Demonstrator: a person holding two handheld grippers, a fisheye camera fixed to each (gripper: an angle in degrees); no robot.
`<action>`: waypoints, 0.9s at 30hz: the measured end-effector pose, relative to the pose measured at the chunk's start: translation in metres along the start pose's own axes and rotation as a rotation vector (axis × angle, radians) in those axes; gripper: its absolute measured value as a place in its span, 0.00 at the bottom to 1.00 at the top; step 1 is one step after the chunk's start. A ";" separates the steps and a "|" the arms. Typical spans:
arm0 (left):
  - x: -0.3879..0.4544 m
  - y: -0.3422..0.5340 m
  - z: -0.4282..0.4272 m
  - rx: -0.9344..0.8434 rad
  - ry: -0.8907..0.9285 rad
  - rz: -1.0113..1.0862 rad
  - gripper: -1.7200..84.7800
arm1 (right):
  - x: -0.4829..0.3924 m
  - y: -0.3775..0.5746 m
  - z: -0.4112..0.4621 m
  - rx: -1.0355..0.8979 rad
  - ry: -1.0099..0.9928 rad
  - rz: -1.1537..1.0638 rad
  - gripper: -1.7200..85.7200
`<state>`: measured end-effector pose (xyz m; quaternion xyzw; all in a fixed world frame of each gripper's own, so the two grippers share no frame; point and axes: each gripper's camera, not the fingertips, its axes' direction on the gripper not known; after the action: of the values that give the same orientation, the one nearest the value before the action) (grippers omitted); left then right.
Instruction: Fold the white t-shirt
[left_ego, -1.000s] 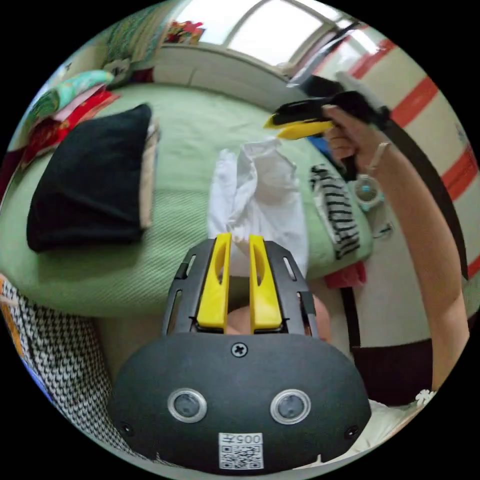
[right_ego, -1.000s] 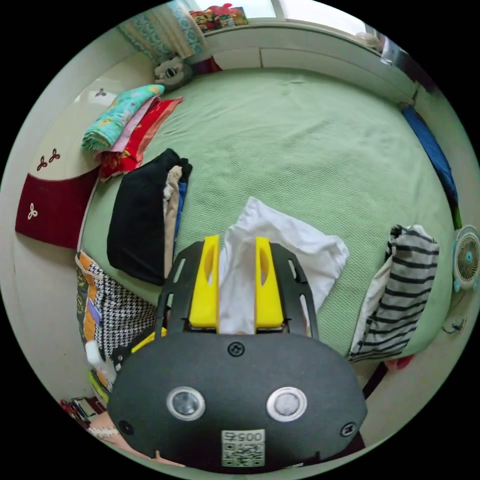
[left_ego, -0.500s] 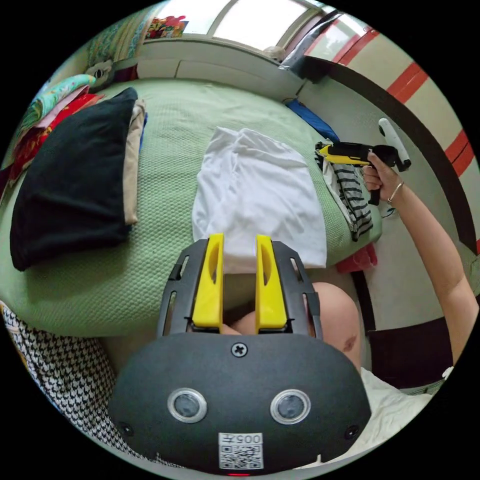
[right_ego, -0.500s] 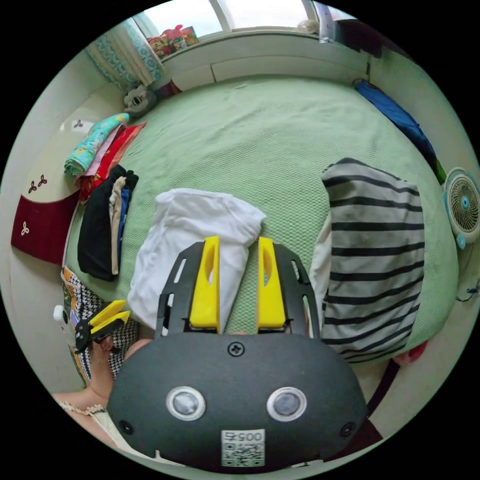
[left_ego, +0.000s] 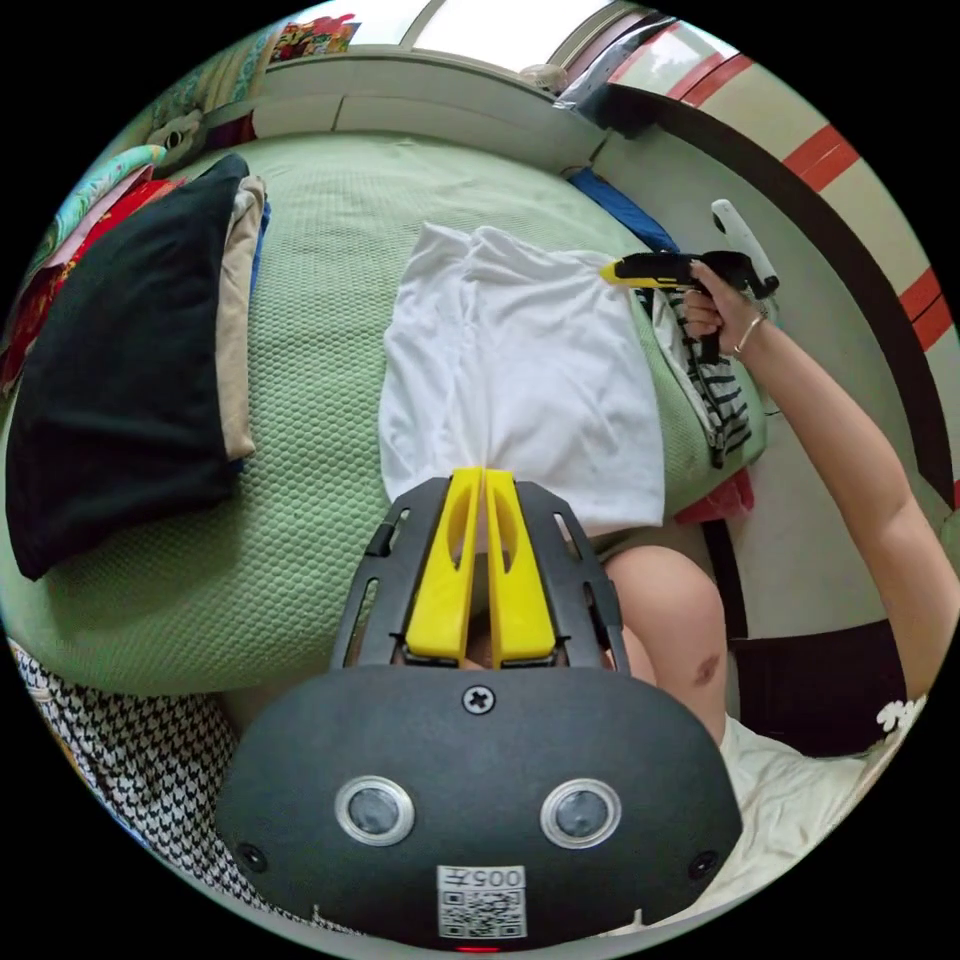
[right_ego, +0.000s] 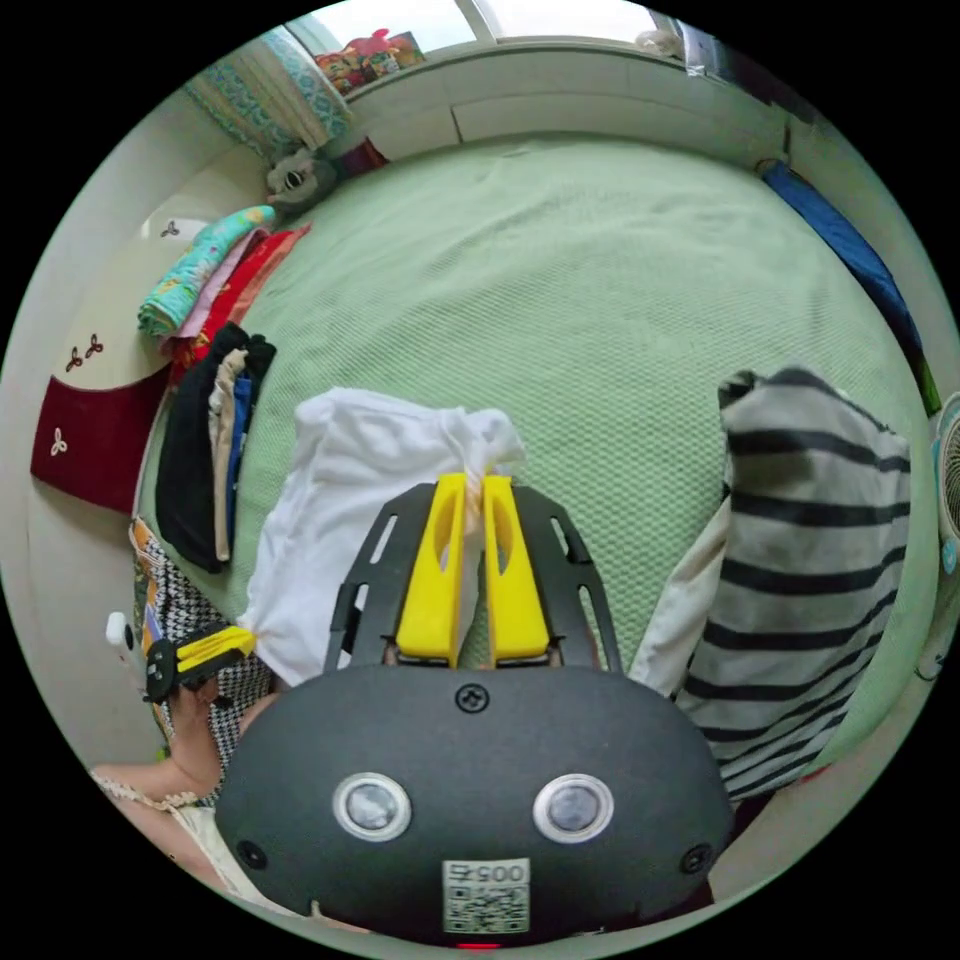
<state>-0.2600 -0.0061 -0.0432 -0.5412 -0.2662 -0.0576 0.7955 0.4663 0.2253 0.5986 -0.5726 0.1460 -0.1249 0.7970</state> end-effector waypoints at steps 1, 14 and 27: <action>-0.002 -0.001 -0.001 -0.009 0.010 0.001 0.02 | 0.000 -0.006 -0.006 0.010 -0.007 0.010 0.01; 0.000 -0.002 0.009 -0.040 -0.026 -0.019 0.02 | -0.025 0.046 -0.024 0.098 0.117 0.089 0.13; 0.034 -0.017 0.007 -0.129 -0.132 0.084 0.02 | -0.115 0.254 0.003 -0.097 0.049 -0.251 0.13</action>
<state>-0.2396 0.0000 -0.0109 -0.6046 -0.2906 -0.0054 0.7416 0.3686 0.3495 0.3682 -0.6210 0.0984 -0.2304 0.7426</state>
